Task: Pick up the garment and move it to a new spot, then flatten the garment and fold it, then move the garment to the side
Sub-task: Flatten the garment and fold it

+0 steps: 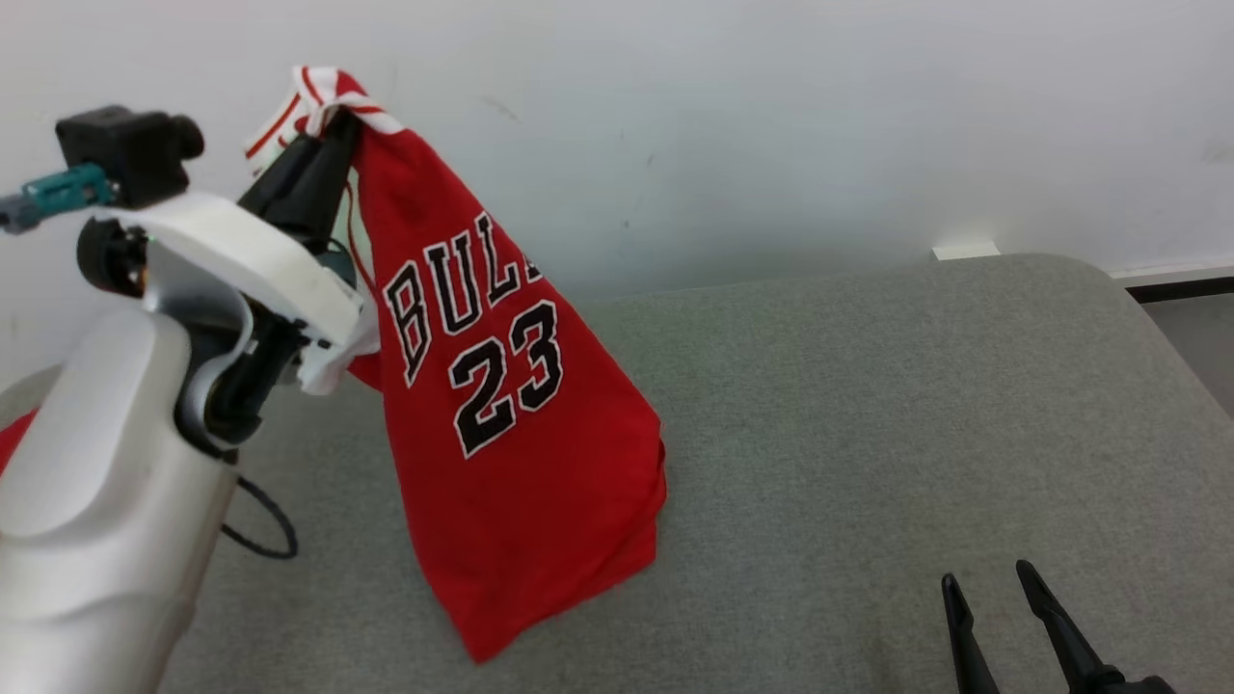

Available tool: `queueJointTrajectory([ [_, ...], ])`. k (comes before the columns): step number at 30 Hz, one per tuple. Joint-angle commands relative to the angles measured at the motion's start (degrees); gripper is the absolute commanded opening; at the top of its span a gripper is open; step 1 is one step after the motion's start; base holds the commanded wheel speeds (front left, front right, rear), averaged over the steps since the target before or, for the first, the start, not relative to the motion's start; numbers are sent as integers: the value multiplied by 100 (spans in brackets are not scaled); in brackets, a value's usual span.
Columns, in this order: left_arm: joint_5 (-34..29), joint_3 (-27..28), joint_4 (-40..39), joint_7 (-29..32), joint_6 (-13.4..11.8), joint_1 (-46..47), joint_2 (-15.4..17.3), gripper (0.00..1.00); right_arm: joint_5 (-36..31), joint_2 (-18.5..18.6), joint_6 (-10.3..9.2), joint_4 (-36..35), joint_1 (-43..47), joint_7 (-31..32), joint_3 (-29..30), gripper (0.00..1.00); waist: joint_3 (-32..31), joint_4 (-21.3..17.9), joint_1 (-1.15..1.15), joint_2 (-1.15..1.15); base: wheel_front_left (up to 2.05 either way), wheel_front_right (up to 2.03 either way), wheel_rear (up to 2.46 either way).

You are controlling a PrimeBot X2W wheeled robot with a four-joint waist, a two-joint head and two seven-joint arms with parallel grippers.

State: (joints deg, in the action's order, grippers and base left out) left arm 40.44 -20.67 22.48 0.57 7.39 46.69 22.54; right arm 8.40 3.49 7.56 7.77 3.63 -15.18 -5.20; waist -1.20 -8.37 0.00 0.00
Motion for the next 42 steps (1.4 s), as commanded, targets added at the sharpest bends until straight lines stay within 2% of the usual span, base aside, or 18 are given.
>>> queueJointTrajectory([
  [1,36,-88,-147,138,11,131,84,0,24,-4,-14,11,16,5,1,100,-10,-19,0,0,0,0,0],
  [4,-17,-181,-411,402,11,373,176,0,17,-9,-14,15,53,5,24,100,-19,-49,0,0,0,0,0],
  [9,53,-396,-834,702,-1,506,-39,0,8,-12,-14,18,38,5,37,100,-19,-99,0,0,0,0,0],
  [14,0,-994,-1131,854,-86,-111,-542,0,-3,-16,-14,21,-1,5,15,100,1,-178,0,0,0,0,0],
  [17,-124,-1533,-1121,800,-158,-644,-978,0,20,-22,-14,34,-24,5,-18,100,43,-229,0,0,0,0,0],
  [21,-186,-2262,-652,640,-150,-1304,-1601,0,71,-32,-14,43,-139,5,-59,100,128,-338,0,0,0,0,0],
  [26,-243,-3033,91,97,-123,-1654,-1944,0,84,-31,-14,80,-237,5,-119,100,208,-526,0,0,0,0,0],
  [27,-204,-3125,172,-90,-171,-1671,-1953,45,88,-32,-14,87,-241,5,-120,100,215,-554,0,0,0,0,0],
  [28,-39,-3318,122,-217,-153,-1733,-1958,100,91,-35,-14,99,-237,5,-134,100,219,-587,0,0,0,0,0],
  [31,313,-3853,-55,-611,-234,-1753,-1957,100,91,-36,-14,123,-185,5,-146,100,224,-650,0,0,0,0,0],
  [35,775,-4364,-168,-825,-382,-1643,-1950,100,105,-43,-14,151,-139,5,-132,100,210,-687,0,0,0,0,0],
  [38,966,-4540,-116,-854,-523,-1510,-1949,100,106,-47,-14,146,-99,5,-113,100,187,-685,0,0,0,0,0],
  [42,910,-4521,213,-803,-745,-1273,-1934,100,105,-50,-14,112,-102,5,-70,100,169,-656,0,0,0,0,0],
])
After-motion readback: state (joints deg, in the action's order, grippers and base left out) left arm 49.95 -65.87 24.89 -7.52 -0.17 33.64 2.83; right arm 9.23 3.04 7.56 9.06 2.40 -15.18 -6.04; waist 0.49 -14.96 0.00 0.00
